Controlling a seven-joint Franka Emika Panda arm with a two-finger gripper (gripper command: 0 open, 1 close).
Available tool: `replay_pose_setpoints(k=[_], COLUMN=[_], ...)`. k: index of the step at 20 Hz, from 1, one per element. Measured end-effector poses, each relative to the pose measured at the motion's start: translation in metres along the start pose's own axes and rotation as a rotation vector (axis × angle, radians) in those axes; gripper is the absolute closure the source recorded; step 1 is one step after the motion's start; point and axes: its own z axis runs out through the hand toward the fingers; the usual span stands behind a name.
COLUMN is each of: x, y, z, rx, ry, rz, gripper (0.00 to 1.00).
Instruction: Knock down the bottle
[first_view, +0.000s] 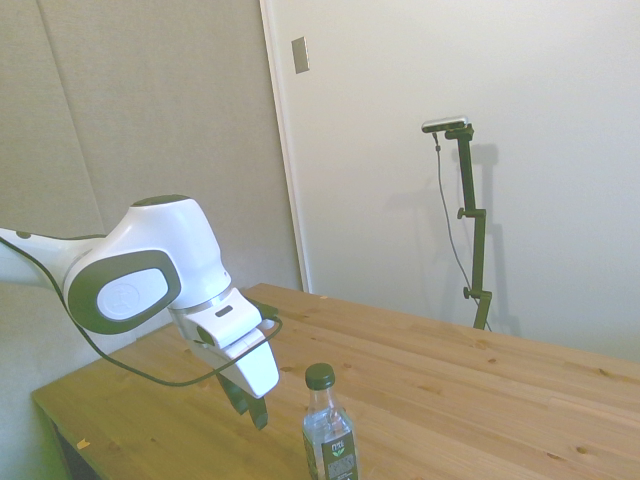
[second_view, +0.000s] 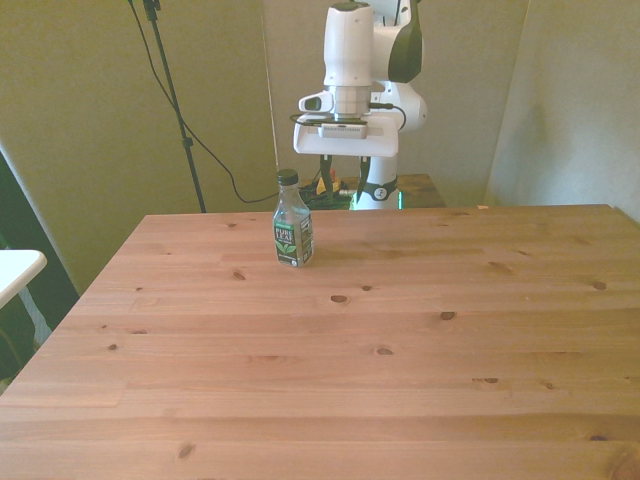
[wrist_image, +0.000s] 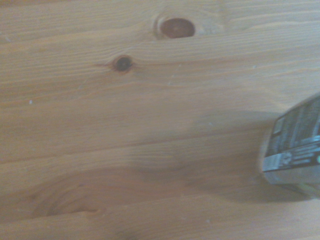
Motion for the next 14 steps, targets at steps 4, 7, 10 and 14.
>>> replay_pose_setpoints(k=[4,7,10,14], x=[0.017,0.031,0.049,0.080], y=[0.016,0.020,0.023,0.022], z=[-0.010,-0.022,-0.035,-0.043], rx=[0.010,0.021,0.028,0.032], ry=[0.020,0.037,0.050,0.063], rz=[0.036,0.055,0.080,0.113], gripper=[1.00,1.00,1.00,1.00])
